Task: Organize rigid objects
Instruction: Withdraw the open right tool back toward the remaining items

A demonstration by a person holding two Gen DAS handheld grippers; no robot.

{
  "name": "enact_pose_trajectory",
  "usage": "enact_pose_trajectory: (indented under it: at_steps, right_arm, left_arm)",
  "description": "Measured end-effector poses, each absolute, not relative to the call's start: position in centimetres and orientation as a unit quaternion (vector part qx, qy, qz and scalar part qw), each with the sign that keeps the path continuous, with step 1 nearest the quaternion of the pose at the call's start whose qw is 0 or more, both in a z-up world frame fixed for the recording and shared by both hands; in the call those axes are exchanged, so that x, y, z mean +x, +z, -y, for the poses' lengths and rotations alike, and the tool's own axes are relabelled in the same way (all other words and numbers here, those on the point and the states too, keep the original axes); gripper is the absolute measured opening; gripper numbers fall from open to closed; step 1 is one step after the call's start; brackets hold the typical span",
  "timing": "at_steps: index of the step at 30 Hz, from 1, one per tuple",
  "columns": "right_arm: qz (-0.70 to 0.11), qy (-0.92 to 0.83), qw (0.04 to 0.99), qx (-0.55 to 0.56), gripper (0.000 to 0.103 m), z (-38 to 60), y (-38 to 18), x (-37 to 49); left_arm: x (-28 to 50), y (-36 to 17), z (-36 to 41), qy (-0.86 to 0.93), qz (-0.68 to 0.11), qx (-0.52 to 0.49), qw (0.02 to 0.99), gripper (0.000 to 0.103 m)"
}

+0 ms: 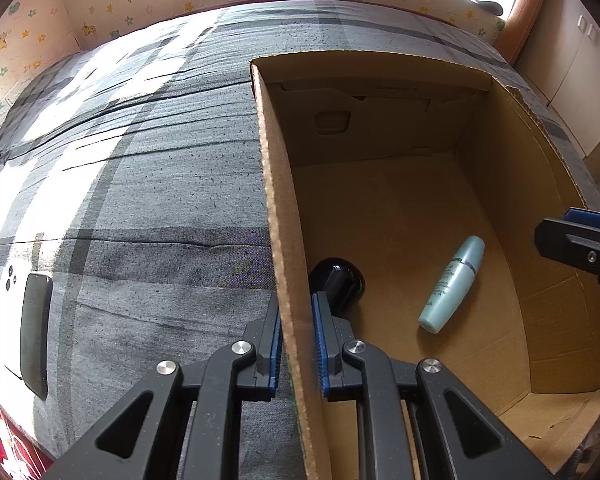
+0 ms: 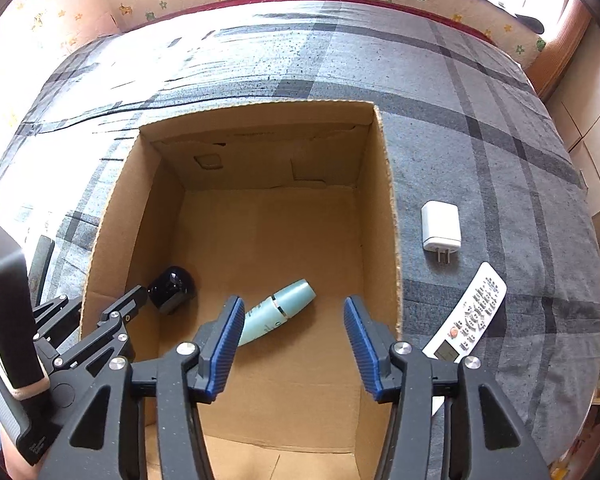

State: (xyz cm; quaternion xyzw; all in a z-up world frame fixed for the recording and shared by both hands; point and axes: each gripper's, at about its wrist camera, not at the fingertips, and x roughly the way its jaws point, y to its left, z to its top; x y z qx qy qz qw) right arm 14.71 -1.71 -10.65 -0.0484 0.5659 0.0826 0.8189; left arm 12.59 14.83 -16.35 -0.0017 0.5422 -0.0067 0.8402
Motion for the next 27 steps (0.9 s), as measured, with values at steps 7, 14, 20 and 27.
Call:
enact_pose_trajectory:
  at_steps: [7,14,20,27]
  right_arm:
    - [-0.547,0.071,0.833,-0.041,0.078,4.2,-8.1,14.0]
    - [-0.529,0.054,0.846,-0.035,0.090,7.4,-6.0,13.3]
    - [-0.526,0.039,0.849,-0.019,0.099,10.2,-5.2,13.1]
    - [-0.523,0.008,0.852,-0.007,0.100,13.6,-5.5,13.0]
  left_arm:
    - [12.7,-16.3,-14.4,-0.004,-0.542,0.004,0.840,0.015]
    - [12.7,-16.3,-14.4,-0.004,-0.542,0.002,0.840,0.015]
    - [12.7,-16.2,-14.4,-0.004,-0.543,0.002,0.840,0.015]
    - [12.7,-16.3,-14.2,-0.002,-0.543,0.005,0.840,0.015]
